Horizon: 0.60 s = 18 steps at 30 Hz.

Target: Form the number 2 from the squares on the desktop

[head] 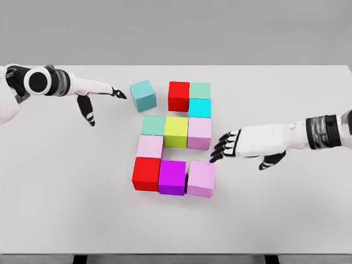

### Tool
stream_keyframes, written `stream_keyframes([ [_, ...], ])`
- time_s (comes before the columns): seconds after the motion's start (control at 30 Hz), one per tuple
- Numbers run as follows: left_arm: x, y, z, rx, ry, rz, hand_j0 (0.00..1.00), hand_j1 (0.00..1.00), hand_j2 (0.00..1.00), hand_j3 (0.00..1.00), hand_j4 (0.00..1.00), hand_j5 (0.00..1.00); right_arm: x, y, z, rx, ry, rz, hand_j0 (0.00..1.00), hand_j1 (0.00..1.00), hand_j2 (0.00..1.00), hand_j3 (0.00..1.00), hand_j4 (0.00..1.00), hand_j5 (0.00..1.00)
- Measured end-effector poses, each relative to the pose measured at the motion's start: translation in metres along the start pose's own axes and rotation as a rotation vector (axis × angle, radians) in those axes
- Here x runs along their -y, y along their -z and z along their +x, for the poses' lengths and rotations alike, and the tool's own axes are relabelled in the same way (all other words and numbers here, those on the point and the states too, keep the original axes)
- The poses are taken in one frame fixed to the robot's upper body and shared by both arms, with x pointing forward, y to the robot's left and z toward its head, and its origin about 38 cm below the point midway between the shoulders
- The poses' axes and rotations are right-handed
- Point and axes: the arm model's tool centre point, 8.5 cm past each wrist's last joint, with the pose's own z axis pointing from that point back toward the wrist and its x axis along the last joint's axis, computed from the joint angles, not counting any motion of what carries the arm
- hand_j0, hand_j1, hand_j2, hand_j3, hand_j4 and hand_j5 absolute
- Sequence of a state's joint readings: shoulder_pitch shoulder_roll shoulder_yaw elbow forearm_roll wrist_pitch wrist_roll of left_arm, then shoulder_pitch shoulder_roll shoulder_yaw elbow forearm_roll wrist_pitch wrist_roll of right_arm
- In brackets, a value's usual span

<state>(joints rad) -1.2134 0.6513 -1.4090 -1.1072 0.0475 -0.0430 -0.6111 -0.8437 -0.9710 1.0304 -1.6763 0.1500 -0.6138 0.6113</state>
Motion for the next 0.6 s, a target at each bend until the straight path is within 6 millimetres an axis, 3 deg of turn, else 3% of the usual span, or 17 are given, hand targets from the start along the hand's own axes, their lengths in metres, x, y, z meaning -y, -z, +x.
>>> stream_keyframes([
  [0.07, -0.001, 0.002, 0.002, 0.003, 0.002, -0.001, 1.00, 1.00, 1.00, 1.00, 1.00, 1.00, -0.005, -0.014, -0.002, -0.018, 0.046, -0.037, 1.00, 1.00, 1.00, 1.00, 1.00, 1.00],
  [0.13, -0.002, 0.006, 0.004, 0.003, 0.001, -0.002, 1.00, 1.00, 1.00, 1.00, 1.00, 1.00, -0.027, -0.029, 0.000, -0.031, 0.136, -0.069, 1.00, 1.00, 1.00, 1.00, 1.00, 1.00],
  [0.23, -0.003, 0.010, 0.006, 0.000, -0.001, -0.003, 1.00, 1.00, 1.00, 1.00, 1.00, 1.00, -0.021, -0.050, 0.003, -0.053, 0.139, -0.097, 1.00, 1.00, 1.00, 1.00, 1.00, 1.00],
  [0.33, -0.004, 0.013, 0.007, 0.000, -0.001, -0.004, 1.00, 1.00, 1.00, 1.00, 1.00, 1.00, -0.014, -0.057, 0.007, -0.055, 0.119, -0.085, 1.00, 1.00, 1.00, 1.00, 1.00, 1.00],
  [0.4, -0.004, 0.014, 0.008, 0.002, 0.000, -0.004, 1.00, 1.00, 1.00, 1.00, 1.00, 1.00, -0.009, -0.054, 0.008, -0.049, 0.090, -0.067, 1.00, 1.00, 1.00, 1.00, 1.00, 1.00],
  [0.6, -0.006, 0.020, 0.013, 0.002, 0.001, -0.006, 1.00, 1.00, 1.00, 1.00, 1.00, 1.00, -0.038, -0.020, 0.015, -0.016, 0.044, 0.065, 1.00, 1.00, 1.00, 1.00, 1.00, 1.00],
])
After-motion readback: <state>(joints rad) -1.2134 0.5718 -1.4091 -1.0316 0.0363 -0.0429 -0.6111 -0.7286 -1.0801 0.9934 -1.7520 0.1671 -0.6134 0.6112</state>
